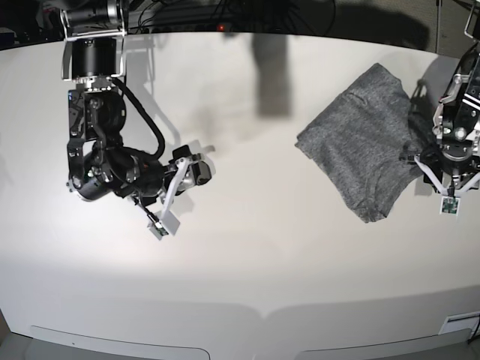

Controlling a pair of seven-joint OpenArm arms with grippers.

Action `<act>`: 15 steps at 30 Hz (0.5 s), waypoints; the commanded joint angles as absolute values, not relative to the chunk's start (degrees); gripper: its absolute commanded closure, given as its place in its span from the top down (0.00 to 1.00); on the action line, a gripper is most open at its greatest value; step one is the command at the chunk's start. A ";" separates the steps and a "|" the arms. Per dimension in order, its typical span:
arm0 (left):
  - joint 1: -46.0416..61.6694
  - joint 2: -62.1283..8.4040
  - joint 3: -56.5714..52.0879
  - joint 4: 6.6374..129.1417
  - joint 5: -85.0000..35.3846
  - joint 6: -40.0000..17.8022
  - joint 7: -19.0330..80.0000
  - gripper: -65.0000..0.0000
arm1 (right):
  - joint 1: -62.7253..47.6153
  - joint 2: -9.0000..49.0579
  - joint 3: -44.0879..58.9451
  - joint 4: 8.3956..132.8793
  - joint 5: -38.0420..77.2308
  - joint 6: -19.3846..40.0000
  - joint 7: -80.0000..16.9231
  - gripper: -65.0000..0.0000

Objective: Fold the T-shirt properly

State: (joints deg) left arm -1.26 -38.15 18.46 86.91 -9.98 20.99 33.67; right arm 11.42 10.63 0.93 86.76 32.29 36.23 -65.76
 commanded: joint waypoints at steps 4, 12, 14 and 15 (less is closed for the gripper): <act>-1.19 -39.57 17.93 87.79 -9.10 25.71 36.10 0.33 | 12.82 10.90 1.10 87.72 33.50 36.32 -64.01 0.52; 4.32 -40.18 17.93 87.72 -9.52 27.24 36.25 0.12 | 12.82 5.28 1.10 87.72 33.41 39.05 -61.10 0.00; 5.48 -40.03 17.93 87.68 -9.02 27.27 34.96 0.09 | 12.82 3.79 1.08 87.72 33.41 39.05 -59.92 0.00; 6.07 -40.03 17.93 87.68 -8.21 27.29 33.71 0.09 | 12.84 3.09 1.10 87.72 33.32 39.05 -59.72 0.00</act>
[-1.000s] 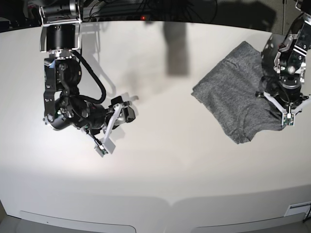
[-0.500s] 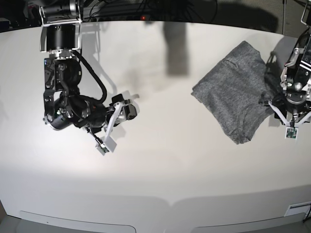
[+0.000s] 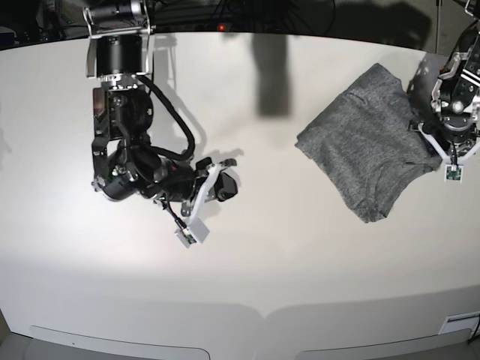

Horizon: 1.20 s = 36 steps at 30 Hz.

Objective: Fold the T-shirt properly

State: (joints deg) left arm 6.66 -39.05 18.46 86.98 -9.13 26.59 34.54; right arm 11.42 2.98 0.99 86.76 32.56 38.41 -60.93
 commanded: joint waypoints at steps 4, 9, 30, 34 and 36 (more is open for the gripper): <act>7.79 -39.72 17.93 87.68 -1.52 27.62 29.23 0.09 | 12.82 0.99 0.95 87.72 32.97 39.05 -59.33 0.00; 7.77 -36.64 17.93 87.68 1.08 40.00 29.06 0.00 | 12.82 0.64 -1.78 87.72 27.81 39.05 -56.69 0.00; 6.87 -33.61 1.72 77.49 -37.17 -5.65 22.68 0.00 | 12.84 -1.89 -15.88 73.54 15.38 38.98 -39.83 0.00; 5.32 -30.24 1.76 76.03 -39.07 -10.81 24.43 0.00 | 12.64 -5.41 -15.88 70.39 7.70 39.00 -38.98 0.00; 4.54 -28.01 1.83 75.55 -38.81 -12.14 24.34 0.00 | 12.51 -6.79 -15.88 70.39 4.47 39.00 -38.92 0.00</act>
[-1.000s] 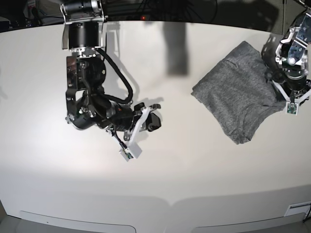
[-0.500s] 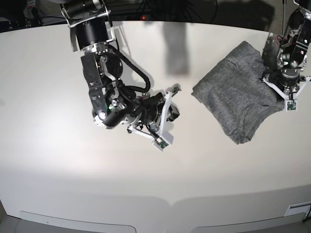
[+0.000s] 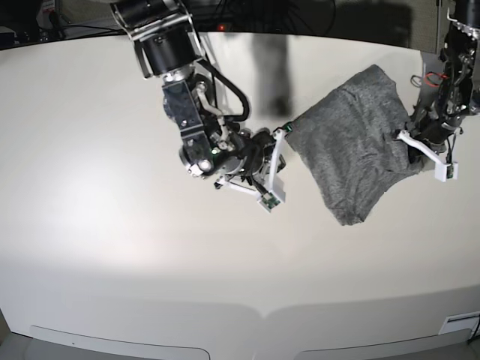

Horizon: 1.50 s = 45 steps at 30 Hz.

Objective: Fold the T-shirt properly

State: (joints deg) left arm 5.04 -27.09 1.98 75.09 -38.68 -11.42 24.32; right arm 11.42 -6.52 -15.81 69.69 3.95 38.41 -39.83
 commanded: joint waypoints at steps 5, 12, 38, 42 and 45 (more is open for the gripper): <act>2.37 -22.74 1.98 75.57 -35.86 -12.69 24.38 0.00 | 12.51 -6.02 -15.51 71.46 3.40 39.00 -39.03 0.00; 0.27 -17.78 1.98 75.55 -35.79 -13.58 24.60 0.00 | 12.49 -2.48 -13.19 72.05 3.18 38.98 -40.58 0.00; -1.08 -27.14 1.80 83.50 -36.05 -10.96 30.24 0.00 | 4.56 8.56 5.78 90.52 15.68 39.20 -45.87 0.00; 2.90 -29.93 0.69 88.84 -36.05 -6.55 30.65 0.00 | -0.10 8.54 9.63 96.14 15.70 39.16 -45.95 0.00; 7.29 -30.48 -3.55 94.39 -36.07 -6.15 32.03 0.00 | -4.01 8.54 12.45 99.77 16.38 39.05 -45.95 0.00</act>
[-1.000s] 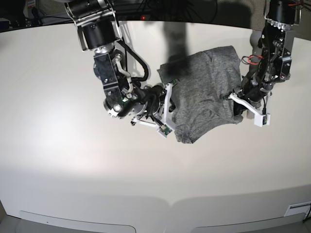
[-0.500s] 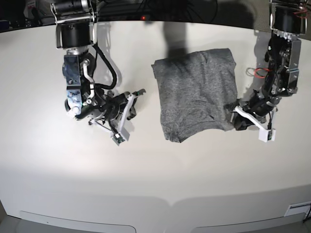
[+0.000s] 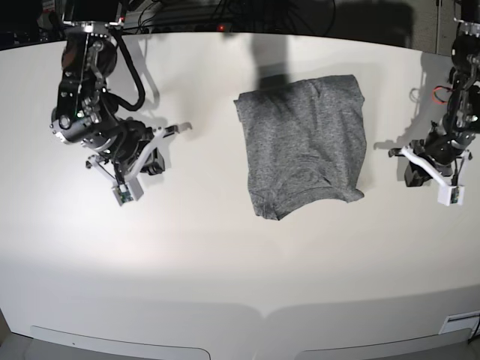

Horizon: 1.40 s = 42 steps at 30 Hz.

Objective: Fold the T-shirt properly

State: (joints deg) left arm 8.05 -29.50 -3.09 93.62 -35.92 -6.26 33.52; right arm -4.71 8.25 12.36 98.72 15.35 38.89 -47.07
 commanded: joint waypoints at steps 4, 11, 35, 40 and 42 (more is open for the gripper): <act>15.22 -30.50 -11.18 101.71 -37.41 -6.17 32.23 0.00 | -9.43 8.51 17.06 104.73 21.65 39.13 -48.21 0.00; 30.20 -30.26 -22.52 109.47 -39.31 -6.22 32.58 0.00 | -18.09 8.21 26.26 114.13 29.21 39.13 -55.55 0.00; 63.00 -19.70 -25.08 105.73 -24.45 -16.40 23.75 0.00 | -49.58 2.15 36.40 115.00 33.01 39.72 -59.77 0.00; 60.58 -19.94 -25.06 94.11 -24.45 -23.97 19.03 0.00 | -51.77 -2.50 36.36 108.66 24.91 40.00 -52.69 0.00; 58.43 -20.23 -25.04 88.33 -24.40 -26.63 17.37 0.00 | -51.40 -3.22 36.29 104.31 22.85 40.00 -50.65 0.00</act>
